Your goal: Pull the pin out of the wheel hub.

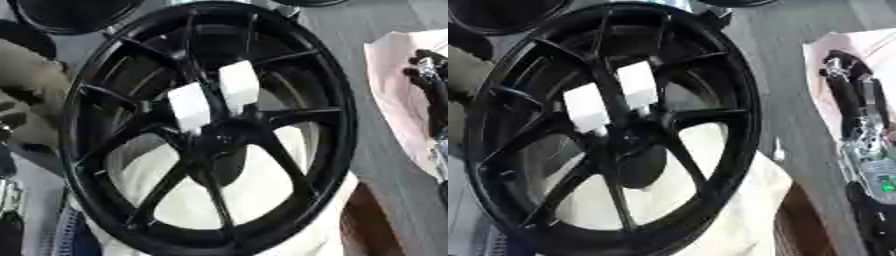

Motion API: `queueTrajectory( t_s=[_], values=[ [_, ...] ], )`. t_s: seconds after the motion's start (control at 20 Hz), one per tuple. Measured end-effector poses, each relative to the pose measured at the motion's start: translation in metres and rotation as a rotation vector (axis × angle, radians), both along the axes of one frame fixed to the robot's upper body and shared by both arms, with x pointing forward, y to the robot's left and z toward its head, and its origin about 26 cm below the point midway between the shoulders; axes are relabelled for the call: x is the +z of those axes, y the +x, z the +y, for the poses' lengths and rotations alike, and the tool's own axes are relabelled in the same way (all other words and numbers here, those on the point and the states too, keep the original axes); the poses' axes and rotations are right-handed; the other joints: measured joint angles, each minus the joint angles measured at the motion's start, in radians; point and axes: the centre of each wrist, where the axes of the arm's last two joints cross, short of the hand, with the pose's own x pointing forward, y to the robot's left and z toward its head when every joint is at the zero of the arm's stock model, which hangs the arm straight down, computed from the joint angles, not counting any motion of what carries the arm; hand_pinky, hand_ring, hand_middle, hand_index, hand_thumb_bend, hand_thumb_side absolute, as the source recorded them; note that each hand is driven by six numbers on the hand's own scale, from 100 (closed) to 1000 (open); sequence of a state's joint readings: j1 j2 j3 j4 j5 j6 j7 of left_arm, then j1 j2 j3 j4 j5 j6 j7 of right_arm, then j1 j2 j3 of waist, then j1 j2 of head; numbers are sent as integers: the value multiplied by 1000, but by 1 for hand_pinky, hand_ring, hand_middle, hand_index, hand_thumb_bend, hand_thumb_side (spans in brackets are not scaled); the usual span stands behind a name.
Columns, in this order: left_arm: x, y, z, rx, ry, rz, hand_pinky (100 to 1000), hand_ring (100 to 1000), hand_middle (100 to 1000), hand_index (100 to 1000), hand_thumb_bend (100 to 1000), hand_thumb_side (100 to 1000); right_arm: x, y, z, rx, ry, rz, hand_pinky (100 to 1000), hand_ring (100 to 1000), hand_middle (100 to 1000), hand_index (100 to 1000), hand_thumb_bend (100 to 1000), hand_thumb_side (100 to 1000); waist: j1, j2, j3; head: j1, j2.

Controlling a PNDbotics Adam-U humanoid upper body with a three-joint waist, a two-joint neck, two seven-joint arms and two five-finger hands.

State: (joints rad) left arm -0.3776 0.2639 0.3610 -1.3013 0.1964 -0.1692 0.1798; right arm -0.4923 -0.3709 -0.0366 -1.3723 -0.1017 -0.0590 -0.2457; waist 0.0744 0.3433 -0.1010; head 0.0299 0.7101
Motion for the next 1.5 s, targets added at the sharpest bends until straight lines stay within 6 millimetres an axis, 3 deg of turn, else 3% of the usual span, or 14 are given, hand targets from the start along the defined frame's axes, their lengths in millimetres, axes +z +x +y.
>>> queueTrajectory(
  t_s=[0.5, 0.8, 0.95, 1.1, 1.3, 1.5],
  values=[
    [0, 0, 0, 0, 0, 0, 690, 549, 597, 790, 572, 774, 3, 0, 1, 6, -2, -8, 869, 763, 744, 812, 100, 672, -3, -3, 12, 3, -14],
    [0, -1, 1, 6, -5, 4, 690, 549, 597, 790, 570, 774, 31, -3, 11, 53, -53, -76, 866, 774, 763, 825, 100, 634, -8, -5, 16, -4, -18],
    [-3, -3, 3, 11, -6, 13, 689, 549, 596, 790, 570, 773, 60, -5, 15, 88, -157, -108, 864, 780, 770, 829, 100, 603, -18, -9, 10, -5, -18],
    [-6, -6, 5, 18, 1, 25, 689, 549, 596, 790, 568, 774, 102, -12, 11, 123, -344, -142, 863, 788, 776, 831, 100, 557, -28, -13, 0, -3, -17],
    [-8, -11, 12, 33, 17, 41, 689, 548, 596, 790, 568, 774, 164, -32, 10, 183, -639, -189, 862, 793, 777, 828, 100, 505, -39, -16, -11, 4, -17],
    [-10, -14, 17, 45, 26, 52, 689, 548, 596, 790, 567, 774, 216, -54, 23, 264, -886, -241, 861, 794, 778, 826, 100, 486, -46, -20, -16, 5, -17]
  ],
)
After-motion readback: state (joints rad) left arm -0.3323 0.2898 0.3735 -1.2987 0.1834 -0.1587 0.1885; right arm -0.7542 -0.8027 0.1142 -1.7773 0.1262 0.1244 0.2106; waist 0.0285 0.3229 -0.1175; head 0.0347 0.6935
